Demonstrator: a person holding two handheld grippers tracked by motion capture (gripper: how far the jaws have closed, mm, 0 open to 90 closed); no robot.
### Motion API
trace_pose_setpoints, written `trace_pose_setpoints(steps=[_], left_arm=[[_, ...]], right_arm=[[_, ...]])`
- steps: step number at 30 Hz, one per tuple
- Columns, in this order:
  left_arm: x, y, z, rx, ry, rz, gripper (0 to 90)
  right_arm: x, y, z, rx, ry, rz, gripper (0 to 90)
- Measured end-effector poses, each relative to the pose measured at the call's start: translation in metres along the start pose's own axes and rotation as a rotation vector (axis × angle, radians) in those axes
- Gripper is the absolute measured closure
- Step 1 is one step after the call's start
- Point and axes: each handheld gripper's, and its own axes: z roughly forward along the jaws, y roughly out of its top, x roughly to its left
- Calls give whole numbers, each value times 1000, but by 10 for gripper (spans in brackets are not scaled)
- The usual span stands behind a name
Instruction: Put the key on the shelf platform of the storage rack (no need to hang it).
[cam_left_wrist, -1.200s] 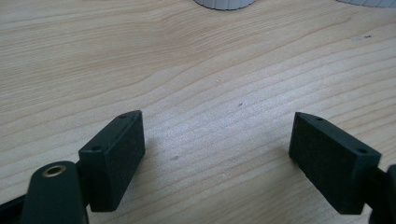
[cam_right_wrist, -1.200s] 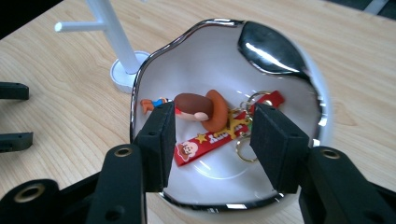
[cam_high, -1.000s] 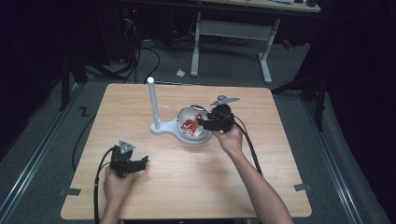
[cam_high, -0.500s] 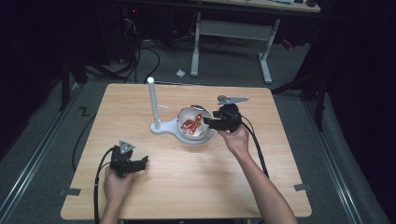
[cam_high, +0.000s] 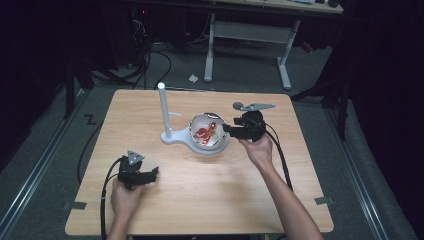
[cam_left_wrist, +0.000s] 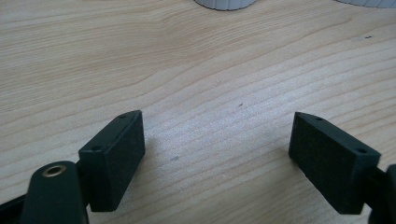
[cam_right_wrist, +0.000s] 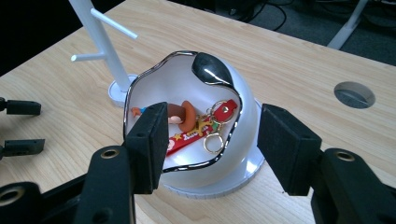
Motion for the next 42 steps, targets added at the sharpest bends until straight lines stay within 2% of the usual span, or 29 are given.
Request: trace_pose_setpoints(steps=[10,13,20,27,32,42], left_arm=[[0,0,0,-1,1,-1,188],[0,0,0,0,0,0,188],[0,0,0,-1,0,-1,188],[0,0,0,0,0,0,186],[0,0,0,-1,-3,3,186],[-1,1,2,8,-23,23,147]], right_arm=[[-6,-2,-13,-6,-19,0,436],[-9,-5,-19,-39,-24,33,436],[-17,-12,-22,-32,-30,55,436],[-25,-20,-35,-57,-37,90,436],[-30,-26,-43,-60,-47,93,436],[-30,-29,-58,-68,-59,70,430]])
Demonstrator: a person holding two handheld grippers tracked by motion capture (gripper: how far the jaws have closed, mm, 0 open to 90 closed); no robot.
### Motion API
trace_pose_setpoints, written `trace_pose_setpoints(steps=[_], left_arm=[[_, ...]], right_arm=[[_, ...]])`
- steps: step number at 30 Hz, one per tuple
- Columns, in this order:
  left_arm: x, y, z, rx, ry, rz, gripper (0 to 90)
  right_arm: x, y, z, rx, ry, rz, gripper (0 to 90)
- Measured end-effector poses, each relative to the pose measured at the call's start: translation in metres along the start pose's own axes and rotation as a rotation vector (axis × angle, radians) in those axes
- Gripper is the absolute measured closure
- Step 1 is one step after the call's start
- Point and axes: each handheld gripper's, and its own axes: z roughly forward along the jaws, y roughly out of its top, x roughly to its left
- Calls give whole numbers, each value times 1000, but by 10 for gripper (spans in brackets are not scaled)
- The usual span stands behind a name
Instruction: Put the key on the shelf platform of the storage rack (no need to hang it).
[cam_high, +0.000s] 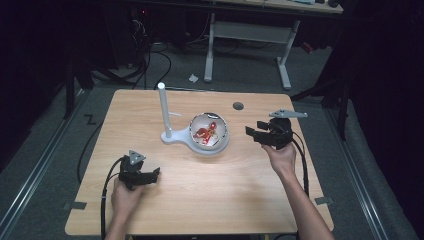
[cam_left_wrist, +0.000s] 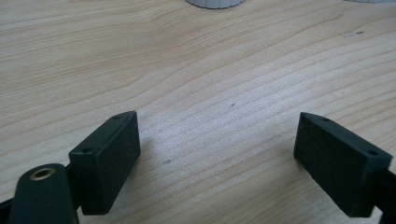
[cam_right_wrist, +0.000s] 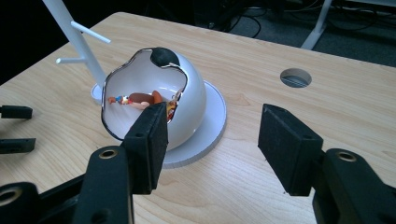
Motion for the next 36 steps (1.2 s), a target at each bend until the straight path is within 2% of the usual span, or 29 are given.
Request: trace_pose_setpoints(steps=[12,16,18,21,27,36], left_arm=[[-1,0,0,-1,9,-4,143],[-1,0,0,-1,13,-6,145],[-1,0,0,-2,13,-6,147],[-1,0,0,-2,16,-7,148],[-1,0,0,-2,18,-10,148],[-1,0,0,1,14,-10,148]], right_arm=[[-4,-4,-10,-7,-17,-4,426],[-7,-7,-16,-15,-17,7,426],[-11,-13,-20,-6,-10,32,424],[-11,-15,-27,-2,-46,14,424],[-10,-15,-36,-13,-44,9,424],[-15,-24,-42,-2,-55,37,427]])
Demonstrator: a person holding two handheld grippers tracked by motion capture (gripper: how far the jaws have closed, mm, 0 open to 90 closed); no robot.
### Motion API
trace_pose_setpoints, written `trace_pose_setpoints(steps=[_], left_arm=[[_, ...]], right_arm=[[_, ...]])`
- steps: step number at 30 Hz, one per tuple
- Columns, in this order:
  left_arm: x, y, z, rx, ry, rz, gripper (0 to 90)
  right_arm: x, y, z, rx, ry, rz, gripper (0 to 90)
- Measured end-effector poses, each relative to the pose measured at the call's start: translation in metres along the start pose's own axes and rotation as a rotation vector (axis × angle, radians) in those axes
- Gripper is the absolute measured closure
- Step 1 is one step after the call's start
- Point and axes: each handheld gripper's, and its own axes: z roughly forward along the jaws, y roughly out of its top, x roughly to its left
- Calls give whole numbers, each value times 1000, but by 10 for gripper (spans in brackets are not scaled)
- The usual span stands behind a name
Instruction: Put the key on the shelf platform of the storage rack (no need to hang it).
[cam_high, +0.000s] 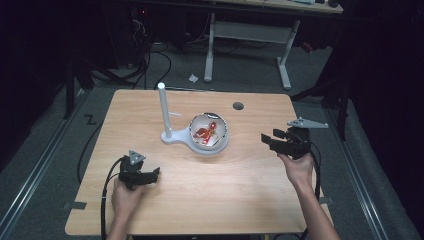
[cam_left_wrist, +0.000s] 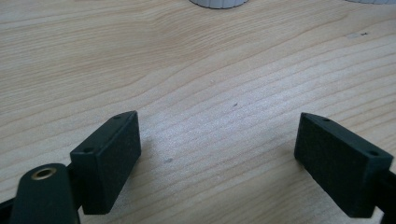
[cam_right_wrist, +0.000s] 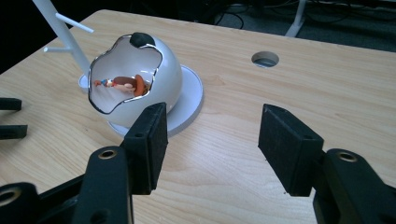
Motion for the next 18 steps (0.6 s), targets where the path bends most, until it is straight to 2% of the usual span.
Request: trace_pose_setpoints(steps=[18], left_arm=[[0,0,0,-2,-2,-1,149]], right_arm=[[-5,-25,-16,-19,4,37,427]])
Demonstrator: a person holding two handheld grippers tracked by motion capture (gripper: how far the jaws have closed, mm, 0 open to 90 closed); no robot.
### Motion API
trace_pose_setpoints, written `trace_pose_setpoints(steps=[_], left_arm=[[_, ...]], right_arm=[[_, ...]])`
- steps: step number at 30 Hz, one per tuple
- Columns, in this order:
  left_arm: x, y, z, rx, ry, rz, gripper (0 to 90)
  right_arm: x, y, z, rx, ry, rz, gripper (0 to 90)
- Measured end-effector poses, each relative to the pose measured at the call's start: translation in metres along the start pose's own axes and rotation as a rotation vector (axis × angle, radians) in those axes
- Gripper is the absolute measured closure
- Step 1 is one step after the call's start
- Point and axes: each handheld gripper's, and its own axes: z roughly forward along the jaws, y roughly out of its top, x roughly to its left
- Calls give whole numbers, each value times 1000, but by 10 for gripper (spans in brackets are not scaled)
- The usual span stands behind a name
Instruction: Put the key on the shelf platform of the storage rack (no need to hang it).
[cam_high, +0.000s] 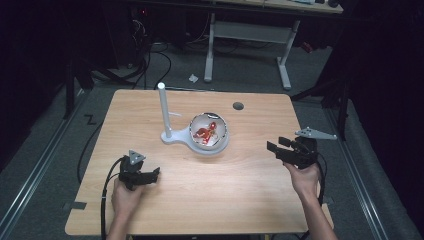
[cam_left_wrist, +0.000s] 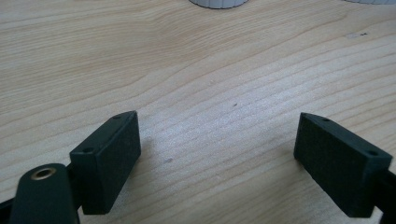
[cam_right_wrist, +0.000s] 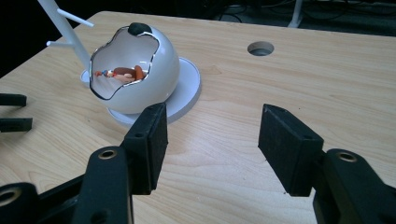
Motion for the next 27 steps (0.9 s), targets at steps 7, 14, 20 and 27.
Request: trace_pose_setpoints(steps=[7,14,20,27], left_arm=[[0,0,0,0,1,0,150],[0,0,0,0,1,0,150],[0,0,0,2,1,1,151],[0,0,0,1,1,1,151]], right_arm=[[1,-8,1,5,6,-4,427],[1,-19,3,6,12,20,427],[1,-29,9,18,20,30,428],[2,-36,13,36,28,45,428]])
